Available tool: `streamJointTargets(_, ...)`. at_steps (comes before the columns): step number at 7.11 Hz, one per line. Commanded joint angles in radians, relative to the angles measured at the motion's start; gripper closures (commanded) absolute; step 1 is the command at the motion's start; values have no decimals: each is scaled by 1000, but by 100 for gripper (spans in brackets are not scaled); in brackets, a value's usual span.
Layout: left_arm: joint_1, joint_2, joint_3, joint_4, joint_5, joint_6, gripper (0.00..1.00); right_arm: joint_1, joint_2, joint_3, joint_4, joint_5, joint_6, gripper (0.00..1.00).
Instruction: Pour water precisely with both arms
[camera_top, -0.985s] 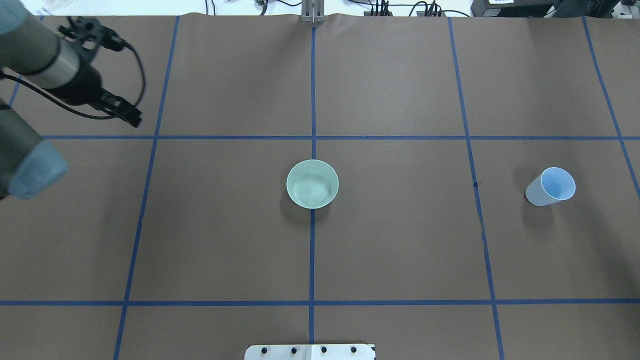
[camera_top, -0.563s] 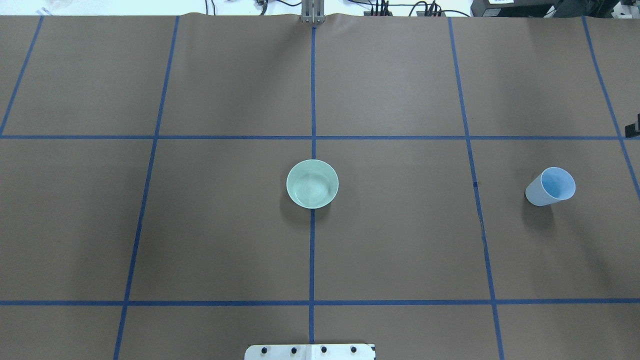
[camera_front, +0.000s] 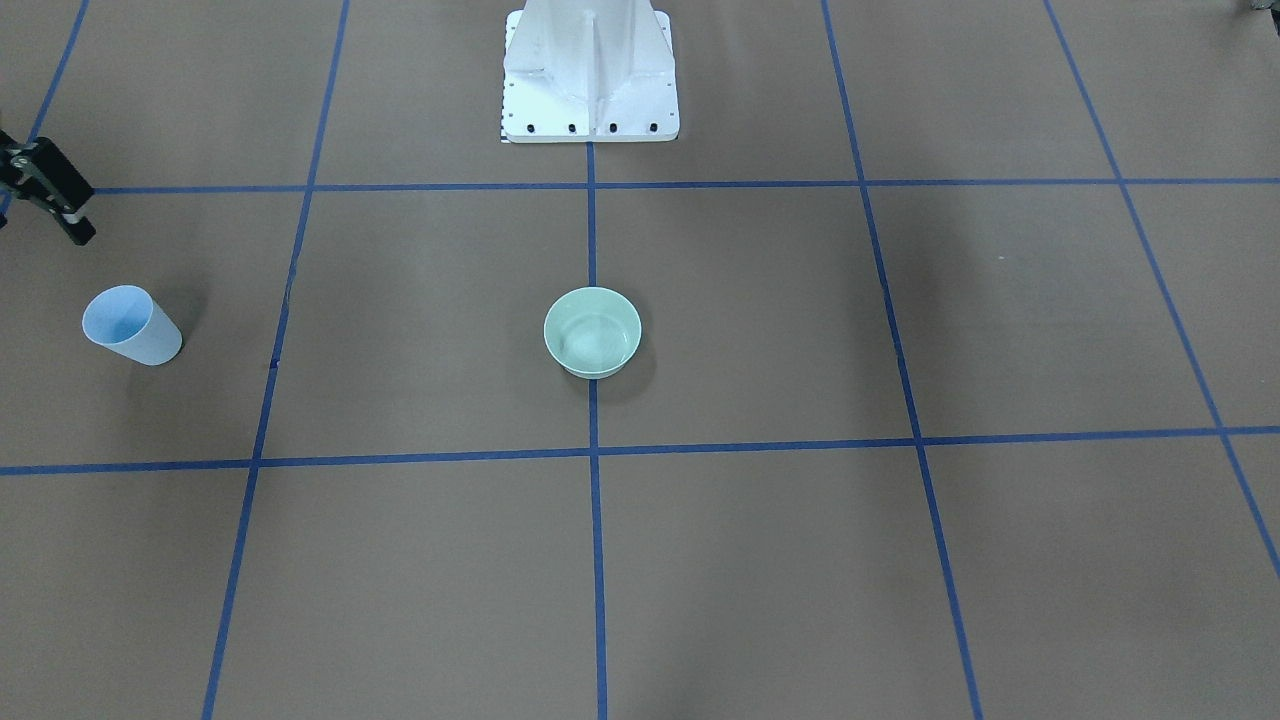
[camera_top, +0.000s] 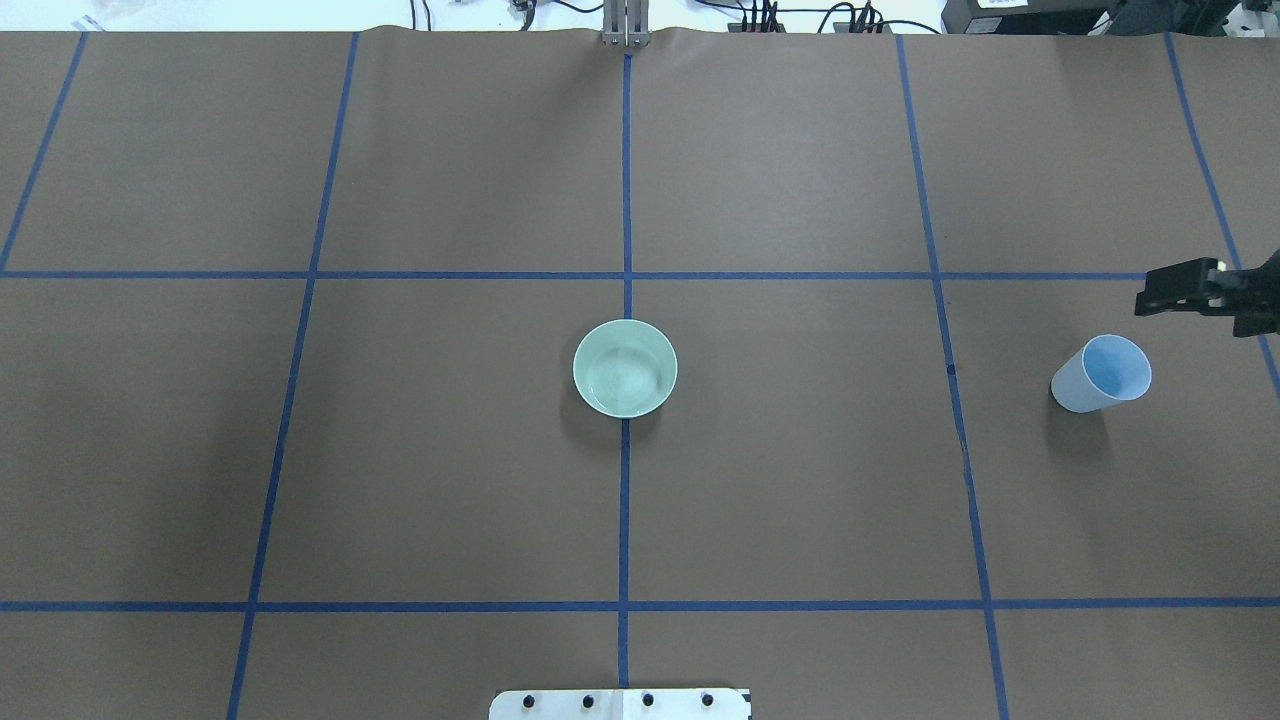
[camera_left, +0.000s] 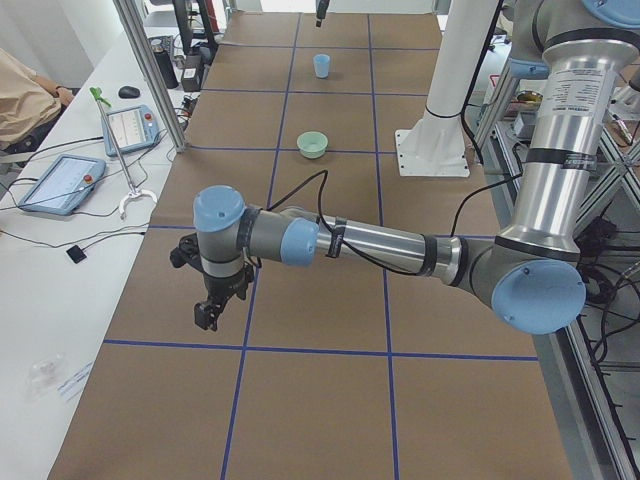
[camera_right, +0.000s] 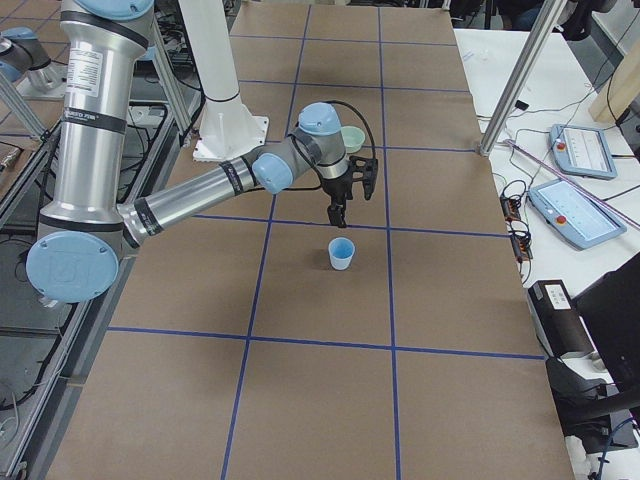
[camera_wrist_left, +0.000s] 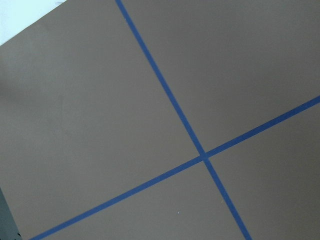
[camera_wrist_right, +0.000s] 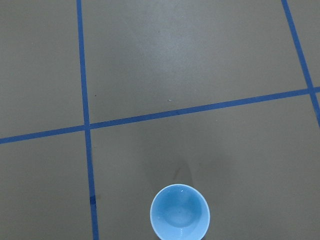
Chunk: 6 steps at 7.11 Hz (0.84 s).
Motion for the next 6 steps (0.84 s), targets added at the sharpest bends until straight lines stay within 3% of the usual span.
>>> streamJointTargets(1,-14,20,12,-8,-44,-1,0,-220,-12,26,0,-246,229,0)
streamJointTargets(3,-18,21,10,-8,-44,1,0,-427,-61,28,-5,-546,445,0)
streamJointTargets(4,-19,21,10,-8,-44,4,0,-487,-76,23,-9,-642,507,0)
streamJointTargets(6,-25,41,-7,-8,-45,5,0,-593,-72,-60,-12,-894,639,0)
